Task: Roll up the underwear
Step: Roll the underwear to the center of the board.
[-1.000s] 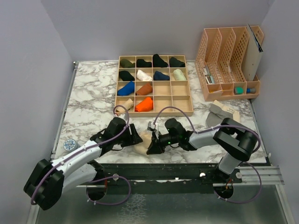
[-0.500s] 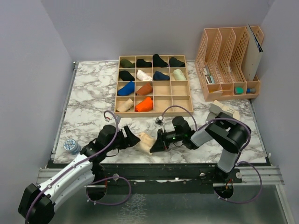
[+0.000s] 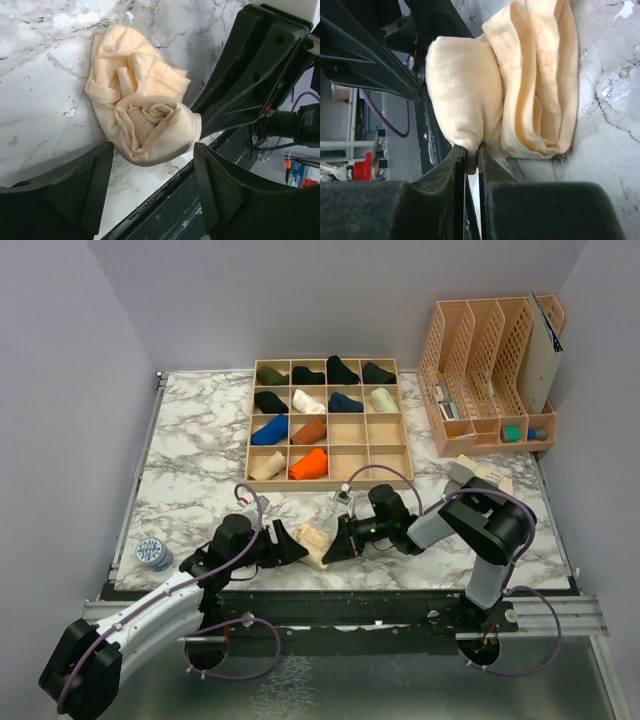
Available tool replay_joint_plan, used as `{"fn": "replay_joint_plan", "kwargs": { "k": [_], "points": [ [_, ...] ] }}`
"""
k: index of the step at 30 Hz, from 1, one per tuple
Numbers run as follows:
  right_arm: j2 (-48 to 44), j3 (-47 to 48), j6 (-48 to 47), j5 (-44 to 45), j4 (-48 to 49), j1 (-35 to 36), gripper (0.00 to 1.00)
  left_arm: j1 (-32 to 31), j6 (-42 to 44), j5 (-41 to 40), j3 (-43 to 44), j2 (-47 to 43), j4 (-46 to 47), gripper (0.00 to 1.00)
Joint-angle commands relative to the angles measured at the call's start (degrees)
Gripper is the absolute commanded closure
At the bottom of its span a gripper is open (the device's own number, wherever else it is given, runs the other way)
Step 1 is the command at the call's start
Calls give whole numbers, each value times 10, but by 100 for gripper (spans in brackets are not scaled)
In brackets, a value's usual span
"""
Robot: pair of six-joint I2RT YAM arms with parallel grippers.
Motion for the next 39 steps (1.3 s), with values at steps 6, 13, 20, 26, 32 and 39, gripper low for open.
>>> {"fn": "replay_joint_plan", "kwargs": {
  "k": [6,13,20,26,32,39],
  "points": [
    [10,-8,-24,48,-97,-13,86,2,-35,-22,-28,71,101,33],
    [6,18,-40,62,-140,-13,85,2,-48,-57,-1,148,103,38],
    [1,28,-41,71,-151,-13,81,1,-79,-110,-13,150,73,45],
    [-57,-4,-66,31,-94,-13,50,1,-79,-145,-13,155,41,52],
    [-120,-3,-111,35,-136,-13,33,1,-68,-143,4,184,33,52],
    [-257,-76,-205,76,-76,-5,31,0,-63,-131,24,205,24,52]
  ]
}}
